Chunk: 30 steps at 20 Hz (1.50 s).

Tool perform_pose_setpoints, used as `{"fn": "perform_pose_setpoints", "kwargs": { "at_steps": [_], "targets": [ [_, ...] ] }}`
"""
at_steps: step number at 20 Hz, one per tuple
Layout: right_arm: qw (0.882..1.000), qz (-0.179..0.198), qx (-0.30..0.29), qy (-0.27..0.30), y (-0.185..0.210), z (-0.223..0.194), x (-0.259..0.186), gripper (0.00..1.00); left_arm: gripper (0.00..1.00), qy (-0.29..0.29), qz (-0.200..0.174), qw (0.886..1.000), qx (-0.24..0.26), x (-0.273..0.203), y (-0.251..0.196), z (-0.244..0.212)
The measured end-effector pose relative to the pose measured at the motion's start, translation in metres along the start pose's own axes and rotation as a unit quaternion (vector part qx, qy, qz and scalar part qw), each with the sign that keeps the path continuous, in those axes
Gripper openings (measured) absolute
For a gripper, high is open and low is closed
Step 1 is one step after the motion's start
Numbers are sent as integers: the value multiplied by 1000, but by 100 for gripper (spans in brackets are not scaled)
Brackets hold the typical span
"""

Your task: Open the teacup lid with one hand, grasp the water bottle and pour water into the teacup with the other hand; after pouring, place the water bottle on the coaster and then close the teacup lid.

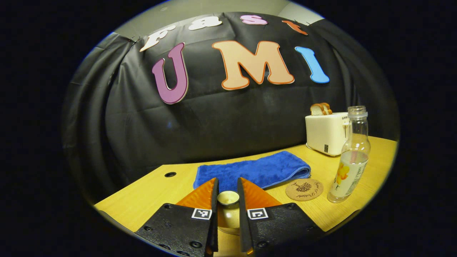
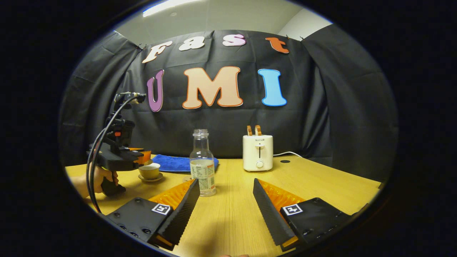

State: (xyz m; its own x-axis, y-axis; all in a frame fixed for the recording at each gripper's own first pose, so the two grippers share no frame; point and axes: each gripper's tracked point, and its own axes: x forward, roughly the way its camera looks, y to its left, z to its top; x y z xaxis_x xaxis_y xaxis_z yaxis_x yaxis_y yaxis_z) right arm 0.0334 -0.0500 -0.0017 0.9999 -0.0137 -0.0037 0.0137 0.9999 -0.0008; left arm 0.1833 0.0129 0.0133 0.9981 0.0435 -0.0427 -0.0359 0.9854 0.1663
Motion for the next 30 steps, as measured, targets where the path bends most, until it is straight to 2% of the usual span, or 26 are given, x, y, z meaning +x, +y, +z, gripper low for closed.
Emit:
{"fn": "perform_pose_setpoints", "kwargs": {
  "at_steps": [3,4,8,9,10,12,14,15,17,19,22,23,24,27,28,29,30],
  "targets": [
    [1000,10,1,2,15,-1,17,94,21,-12,-11,1000,-4,-23,4,2],
    [1000,15,1,3,21,-2,23,99,21,-15,-16,1000,-8,-32,5,1],
    [1000,21,1,4,38,-4,50,93,21,-33,-22,999,-25,-71,15,3],
    [1000,20,2,4,40,-4,57,100,21,-36,-23,999,-29,-81,18,1],
    [1000,18,2,4,43,-6,65,93,21,-39,-24,998,-34,-89,19,2],
    [1000,17,1,6,48,-7,80,96,21,-52,-26,998,-39,-104,23,6],
    [1000,14,1,8,50,-8,95,93,21,-64,-25,997,-39,-116,29,9],
    [1000,12,2,9,52,-9,101,97,21,-64,-25,997,-39,-121,30,8],
    [1000,7,1,14,53,-10,115,93,21,-68,-26,997,-38,-128,32,9],
    [1000,5,2,22,56,-14,126,96,21,-75,-22,996,-39,-134,39,9],
    [999,-1,3,38,55,-19,138,96,21,-75,-16,996,-39,-136,44,4],
    [999,-3,3,39,54,-19,142,93,21,-72,-16,996,-39,-136,45,0],
    [999,-5,2,41,54,-20,146,96,21,-67,-15,997,-42,-135,45,-3],
    [998,-4,1,59,56,-26,155,97,21,-65,-14,997,-47,-134,47,-5],
    [998,-6,1,60,55,-26,158,92,21,-65,-13,997,-46,-135,48,-4],
    [998,-7,1,61,55,-27,161,97,21,-63,-15,997,-47,-134,47,-6],
    [998,-5,0,63,56,-27,164,93,21,-54,-17,997,-48,-133,45,-10]
  ]
}}
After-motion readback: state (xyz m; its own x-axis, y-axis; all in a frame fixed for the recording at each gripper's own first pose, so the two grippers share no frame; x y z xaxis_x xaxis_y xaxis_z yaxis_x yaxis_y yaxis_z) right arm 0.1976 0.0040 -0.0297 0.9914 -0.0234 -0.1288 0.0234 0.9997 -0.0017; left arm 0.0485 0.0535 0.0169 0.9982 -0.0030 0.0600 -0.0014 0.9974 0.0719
